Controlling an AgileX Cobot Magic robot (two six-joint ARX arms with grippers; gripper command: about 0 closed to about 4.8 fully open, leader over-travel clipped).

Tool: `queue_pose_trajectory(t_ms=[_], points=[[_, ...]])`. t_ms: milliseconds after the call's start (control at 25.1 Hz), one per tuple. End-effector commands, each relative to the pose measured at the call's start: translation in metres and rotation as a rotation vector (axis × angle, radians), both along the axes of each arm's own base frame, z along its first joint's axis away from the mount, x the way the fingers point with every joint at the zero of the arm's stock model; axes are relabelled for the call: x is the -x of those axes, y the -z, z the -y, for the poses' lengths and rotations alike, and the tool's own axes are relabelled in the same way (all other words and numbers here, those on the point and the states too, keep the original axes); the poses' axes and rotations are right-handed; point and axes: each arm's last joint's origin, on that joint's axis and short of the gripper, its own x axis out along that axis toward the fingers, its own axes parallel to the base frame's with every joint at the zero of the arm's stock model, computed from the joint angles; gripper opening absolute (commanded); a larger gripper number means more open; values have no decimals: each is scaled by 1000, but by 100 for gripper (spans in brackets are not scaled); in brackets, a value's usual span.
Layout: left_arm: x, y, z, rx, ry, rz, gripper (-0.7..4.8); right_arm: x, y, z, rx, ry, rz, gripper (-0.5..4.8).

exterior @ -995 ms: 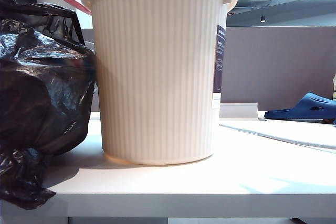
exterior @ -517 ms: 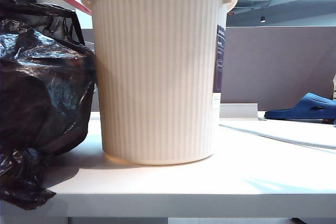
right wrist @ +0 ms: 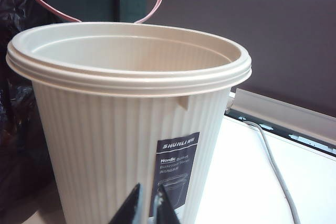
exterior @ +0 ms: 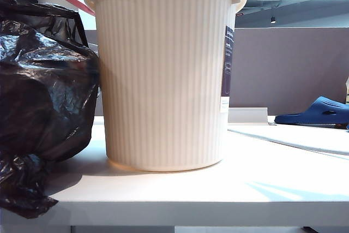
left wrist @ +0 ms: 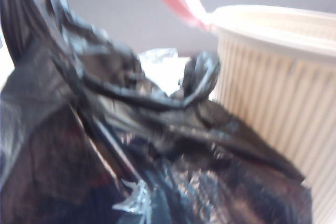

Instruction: Open the ring lid of the trash can, pull out the black garbage bag inside, and place it on the table.

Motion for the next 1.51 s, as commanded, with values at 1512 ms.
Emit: queue_pose_trajectory(t_ms=[1512], points=[[-16, 40, 1, 0, 3, -20, -6, 3, 76, 3, 78, 18, -121, 40]])
